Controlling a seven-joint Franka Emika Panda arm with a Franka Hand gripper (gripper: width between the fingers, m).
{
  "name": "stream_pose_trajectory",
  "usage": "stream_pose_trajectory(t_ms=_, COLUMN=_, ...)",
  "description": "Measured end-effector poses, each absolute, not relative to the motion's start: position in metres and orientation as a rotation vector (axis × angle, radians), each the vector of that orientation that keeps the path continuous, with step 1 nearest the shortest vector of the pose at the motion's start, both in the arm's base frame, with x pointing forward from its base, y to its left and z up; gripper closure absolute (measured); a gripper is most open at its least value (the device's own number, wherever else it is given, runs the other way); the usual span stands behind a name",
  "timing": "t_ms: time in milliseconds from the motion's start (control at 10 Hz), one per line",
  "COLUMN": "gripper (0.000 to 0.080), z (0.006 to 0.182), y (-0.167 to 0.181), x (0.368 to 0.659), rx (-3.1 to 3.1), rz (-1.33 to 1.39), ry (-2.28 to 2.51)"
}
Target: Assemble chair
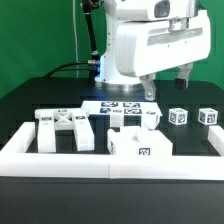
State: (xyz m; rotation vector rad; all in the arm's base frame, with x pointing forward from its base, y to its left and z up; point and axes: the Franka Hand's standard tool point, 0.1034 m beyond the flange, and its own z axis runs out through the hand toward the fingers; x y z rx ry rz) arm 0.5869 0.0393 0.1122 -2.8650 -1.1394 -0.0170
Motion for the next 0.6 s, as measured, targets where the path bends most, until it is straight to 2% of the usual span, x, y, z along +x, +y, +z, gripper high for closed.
stream_pose_trajectory(t_ms=600, gripper=0.0150, z=0.1119, y=0.0393, x=0.5867, rx=-2.865, rz=-0.017, ry=-1.139)
